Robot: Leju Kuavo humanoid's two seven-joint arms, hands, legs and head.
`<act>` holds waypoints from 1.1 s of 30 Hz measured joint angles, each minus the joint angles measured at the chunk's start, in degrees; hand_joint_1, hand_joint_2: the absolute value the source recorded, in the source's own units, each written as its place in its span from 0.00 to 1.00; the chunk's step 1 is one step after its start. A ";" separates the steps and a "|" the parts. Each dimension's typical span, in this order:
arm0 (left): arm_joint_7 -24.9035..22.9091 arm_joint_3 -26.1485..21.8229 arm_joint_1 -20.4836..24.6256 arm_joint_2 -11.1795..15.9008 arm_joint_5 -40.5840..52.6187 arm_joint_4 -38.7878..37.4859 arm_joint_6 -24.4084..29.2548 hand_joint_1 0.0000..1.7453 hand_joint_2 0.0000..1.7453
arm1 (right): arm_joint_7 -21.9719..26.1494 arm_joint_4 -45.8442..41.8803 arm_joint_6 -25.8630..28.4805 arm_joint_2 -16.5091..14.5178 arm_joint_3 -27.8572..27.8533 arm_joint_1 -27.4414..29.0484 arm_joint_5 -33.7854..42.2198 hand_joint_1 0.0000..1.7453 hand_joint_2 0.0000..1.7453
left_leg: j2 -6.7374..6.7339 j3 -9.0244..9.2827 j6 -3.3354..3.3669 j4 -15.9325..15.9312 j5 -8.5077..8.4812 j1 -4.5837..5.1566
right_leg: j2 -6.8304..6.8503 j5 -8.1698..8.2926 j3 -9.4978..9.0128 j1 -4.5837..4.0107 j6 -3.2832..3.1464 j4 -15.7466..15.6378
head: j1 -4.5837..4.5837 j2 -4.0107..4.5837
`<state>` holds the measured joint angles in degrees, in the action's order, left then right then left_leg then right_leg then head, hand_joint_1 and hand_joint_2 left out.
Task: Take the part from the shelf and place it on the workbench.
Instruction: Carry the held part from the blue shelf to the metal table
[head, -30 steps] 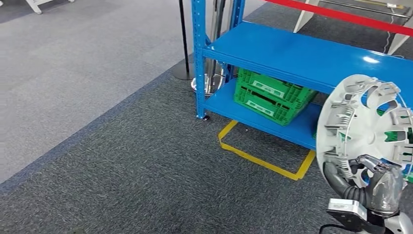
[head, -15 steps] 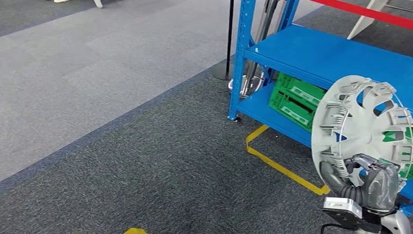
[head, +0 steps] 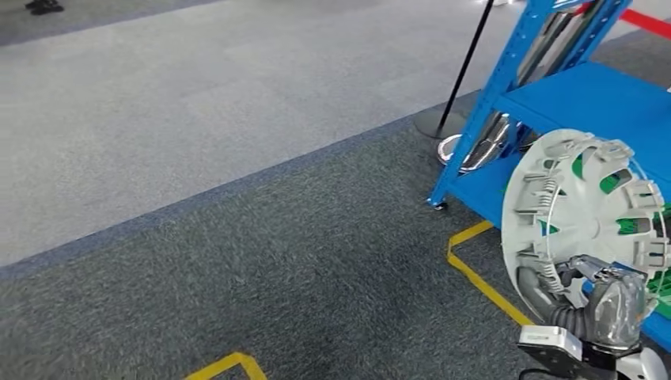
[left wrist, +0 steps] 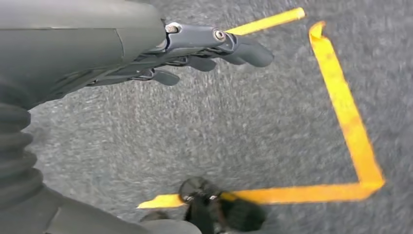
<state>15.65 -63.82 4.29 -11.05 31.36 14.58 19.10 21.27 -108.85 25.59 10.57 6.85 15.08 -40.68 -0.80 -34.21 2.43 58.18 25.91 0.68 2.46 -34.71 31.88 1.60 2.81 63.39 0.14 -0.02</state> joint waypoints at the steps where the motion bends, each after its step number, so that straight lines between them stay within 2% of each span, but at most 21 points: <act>1: -0.01 0.01 0.14 0.01 0.03 0.00 -0.01 0.00 1.00 | -0.04 -0.02 -0.02 0.16 0.10 0.14 -0.12 1.00 1.00 | 0.75 -0.01 0.25 0.00 0.01 0.04 | -1.43 -1.65 2.16 -0.05 -0.07 4.03 | 0.08 0.00; 3: -0.07 0.02 0.27 -0.05 0.08 0.00 -0.04 0.00 1.00 | -0.18 0.01 -0.09 0.41 0.30 0.26 -0.27 1.00 1.00 | 2.49 0.06 0.46 0.04 0.05 0.18 | -2.33 -3.13 6.09 -0.28 -0.17 10.32 | 0.15 0.00; 5: -0.16 0.03 0.24 -0.08 0.11 0.00 -0.06 0.00 1.00 | -0.31 0.05 -0.14 0.49 0.39 0.33 -0.28 1.00 1.00 | 3.89 0.22 0.48 0.09 0.07 0.24 | -2.44 -1.63 7.20 -0.44 -0.32 10.75 | 0.15 0.00; 7: -0.20 0.04 0.22 -0.07 0.11 0.00 -0.06 0.00 1.00 | -0.33 0.07 -0.15 0.51 0.40 0.35 -0.28 1.00 1.00 | 4.37 0.29 0.48 0.11 0.08 0.24 | -2.48 -0.44 6.94 -0.47 -0.40 9.59 | 0.15 0.00; 11: -0.20 0.04 0.22 -0.07 0.11 0.00 -0.06 0.00 1.00 | -0.33 0.07 -0.15 0.51 0.40 0.35 -0.28 1.00 1.00 | 4.42 0.30 0.48 0.12 0.09 0.24 | -2.49 -0.31 6.88 -0.47 -0.41 9.42 | 0.16 0.00; 13: -0.20 0.04 0.22 -0.07 0.10 0.00 -0.06 0.00 1.00 | -0.33 0.05 -0.15 0.57 0.44 0.34 -0.30 1.00 1.00 | 5.14 0.45 0.42 0.20 0.18 0.22 | -2.98 2.26 5.22 -0.41 -0.52 5.35 | 0.15 0.00; 14: -0.20 0.05 0.26 -0.07 0.10 0.00 -0.05 0.00 1.00 | -0.33 0.03 -0.15 0.65 0.51 0.33 -0.35 1.00 1.00 | 6.10 0.29 0.16 0.42 0.23 0.21 | -4.14 3.70 3.64 -0.29 -0.61 1.89 | 0.12 0.00; 15: -0.21 0.06 0.19 -0.05 0.14 0.00 0.02 0.00 1.00 | -0.35 -0.05 0.08 0.74 0.59 0.36 -0.55 1.00 1.00 | 5.78 -0.53 -0.49 2.05 1.17 0.20 | -4.34 5.09 1.90 -0.17 -1.04 -1.64 | -0.07 0.00; 16: -0.21 0.08 0.17 -0.03 0.18 0.00 0.08 0.00 1.00 | -0.36 -0.13 0.41 0.81 0.66 0.40 -0.77 1.00 1.00 | 4.87 -2.06 -1.20 5.02 2.73 0.13 | -4.09 5.41 0.79 -0.12 -1.47 -3.53 | -0.23 0.00; 17: -0.22 0.10 0.16 -0.03 0.23 0.00 0.14 0.00 1.00 | -0.37 -0.22 0.80 0.86 0.72 0.44 -0.99 1.00 1.00 | 3.79 -4.09 -1.92 8.98 4.66 0.02 | -3.48 5.39 -0.08 -0.09 -1.90 -4.85 | -0.38 0.00; 18: -0.22 0.11 0.10 -0.04 0.27 0.00 0.18 0.00 1.00 | -0.36 -0.29 1.22 0.86 0.73 0.48 -1.17 1.00 1.00 | 2.09 -6.17 -2.46 13.36 6.69 -0.13 | -1.81 5.29 -0.33 -0.14 -2.30 -4.98 | -0.53 0.00; 19: -0.22 0.14 0.11 -0.06 0.28 0.00 0.17 0.00 1.00 | -0.32 -0.30 1.42 0.86 0.73 0.50 -1.21 1.00 1.00 | 1.66 -7.49 -2.61 16.20 7.57 -0.33 | -0.92 5.16 -0.45 -0.20 -2.35 -4.98 | -0.50 0.00; 20: -0.22 0.15 0.06 -0.08 0.28 0.00 0.16 0.00 1.00 | -0.30 -0.31 1.51 0.86 0.73 0.51 -1.22 1.00 1.00 | 1.47 -7.84 -2.70 16.99 7.32 -0.48 | -0.13 5.03 -0.57 -0.21 -2.34 -4.98 | -0.51 0.00; 21: -0.22 0.17 0.00 -0.09 0.28 0.00 0.16 0.00 1.00 | -0.29 -0.31 1.53 0.86 0.73 0.51 -1.22 1.00 1.00 | 1.26 -7.11 -2.70 15.57 6.00 -0.58 | 0.61 4.88 -0.77 -0.20 -2.29 -4.97 | -0.52 0.00; 22: -0.22 0.19 -0.04 -0.07 0.28 0.00 0.16 0.00 1.00 | -0.29 -0.34 1.54 0.86 0.73 0.52 -1.22 1.00 1.00 | 0.74 -5.43 -2.61 12.23 3.95 -0.60 | 1.32 4.69 -1.03 -0.20 -2.20 -4.97 | -0.52 0.00; 24: -0.21 0.25 0.04 -0.04 0.30 0.00 0.15 0.00 1.00 | -0.27 -0.46 1.55 0.86 0.74 0.55 -1.22 1.00 1.00 | -1.76 -1.74 -2.09 4.83 1.11 -0.11 | 2.62 4.24 -1.48 -0.33 -1.77 -4.94 | -0.52 0.00; 26: -0.21 0.31 0.18 -0.02 0.33 0.00 0.13 0.00 1.00 | -0.22 -0.56 1.61 0.86 0.78 0.55 -1.26 1.00 1.00 | -3.34 -0.41 -1.35 1.69 0.86 0.55 | 3.86 3.86 -1.73 -0.54 -1.17 -4.92 | -0.46 0.00; 28: -0.22 0.32 0.09 0.00 0.35 0.00 0.13 0.00 1.00 | -0.19 -0.58 1.73 0.86 0.84 0.46 -1.39 1.00 1.00 | -2.31 -0.43 -0.64 1.26 0.91 0.69 | 4.88 3.50 -2.06 -0.49 -0.52 -5.02 | -0.44 -0.01; 30: -0.24 0.32 0.01 0.07 0.36 0.00 0.18 0.00 1.00 | -0.22 -0.60 1.91 0.86 0.92 0.43 -1.57 1.00 1.00 | -0.95 -0.04 0.08 0.70 0.72 0.46 | 2.70 2.21 -1.63 -0.22 -0.06 -3.52 | -0.26 -0.01; 32: -0.29 0.33 0.21 0.12 0.47 0.00 0.26 0.00 1.00 | -0.24 -0.60 2.13 0.89 0.98 0.55 -1.73 1.00 1.00 | 0.40 0.21 0.68 0.43 0.63 0.27 | -1.01 -0.71 1.27 -0.10 0.03 2.35 | 0.11 -0.01; 33: -0.33 0.33 0.32 0.12 0.55 0.00 0.28 0.00 1.00 | -0.23 -0.58 2.22 0.91 1.02 0.64 -1.76 1.00 1.00 | 1.15 0.22 0.88 0.43 0.64 0.28 | -1.93 -2.22 3.45 -0.15 0.04 6.31 | 0.19 -0.01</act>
<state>15.32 -63.49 4.61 -10.93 31.92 14.58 19.38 21.04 -109.43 27.81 11.47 7.87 15.71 -42.44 0.35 -34.00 3.31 58.62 26.55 0.95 0.53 -36.93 35.33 1.46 2.85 69.70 0.32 -0.03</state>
